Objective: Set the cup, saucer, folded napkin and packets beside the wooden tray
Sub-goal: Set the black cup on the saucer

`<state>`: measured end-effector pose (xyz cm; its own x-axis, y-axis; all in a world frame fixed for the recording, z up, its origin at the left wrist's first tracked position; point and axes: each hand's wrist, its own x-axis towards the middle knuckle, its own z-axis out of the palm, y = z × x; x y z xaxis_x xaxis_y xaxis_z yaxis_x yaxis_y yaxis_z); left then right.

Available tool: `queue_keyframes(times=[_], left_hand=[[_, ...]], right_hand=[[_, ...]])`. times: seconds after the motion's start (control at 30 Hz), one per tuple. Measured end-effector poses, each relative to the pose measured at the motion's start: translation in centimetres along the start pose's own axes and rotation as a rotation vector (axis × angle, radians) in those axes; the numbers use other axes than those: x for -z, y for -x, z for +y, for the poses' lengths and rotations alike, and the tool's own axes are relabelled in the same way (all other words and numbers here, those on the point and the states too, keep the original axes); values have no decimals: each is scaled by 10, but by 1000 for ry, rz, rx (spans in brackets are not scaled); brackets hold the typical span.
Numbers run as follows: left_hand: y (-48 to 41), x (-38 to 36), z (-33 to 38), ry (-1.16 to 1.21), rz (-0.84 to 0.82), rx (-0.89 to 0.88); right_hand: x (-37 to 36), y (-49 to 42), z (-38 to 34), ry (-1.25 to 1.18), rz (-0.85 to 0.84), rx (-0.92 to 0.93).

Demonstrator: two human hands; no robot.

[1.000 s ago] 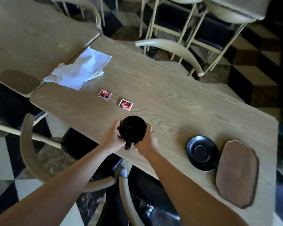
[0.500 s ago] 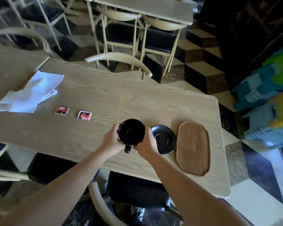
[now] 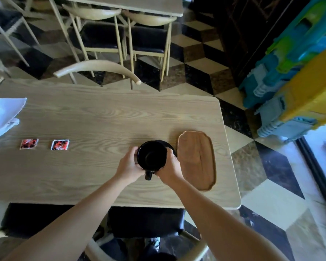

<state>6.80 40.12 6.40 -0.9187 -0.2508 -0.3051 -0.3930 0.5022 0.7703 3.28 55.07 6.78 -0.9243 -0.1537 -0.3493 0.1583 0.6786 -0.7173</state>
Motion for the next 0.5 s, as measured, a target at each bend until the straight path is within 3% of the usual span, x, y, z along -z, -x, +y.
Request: queue_keyframes(times=[0.5], left_hand=[[-50, -45, -22, 37, -52, 29]], right_hand=[[-7, -53, 48, -37, -66, -76]])
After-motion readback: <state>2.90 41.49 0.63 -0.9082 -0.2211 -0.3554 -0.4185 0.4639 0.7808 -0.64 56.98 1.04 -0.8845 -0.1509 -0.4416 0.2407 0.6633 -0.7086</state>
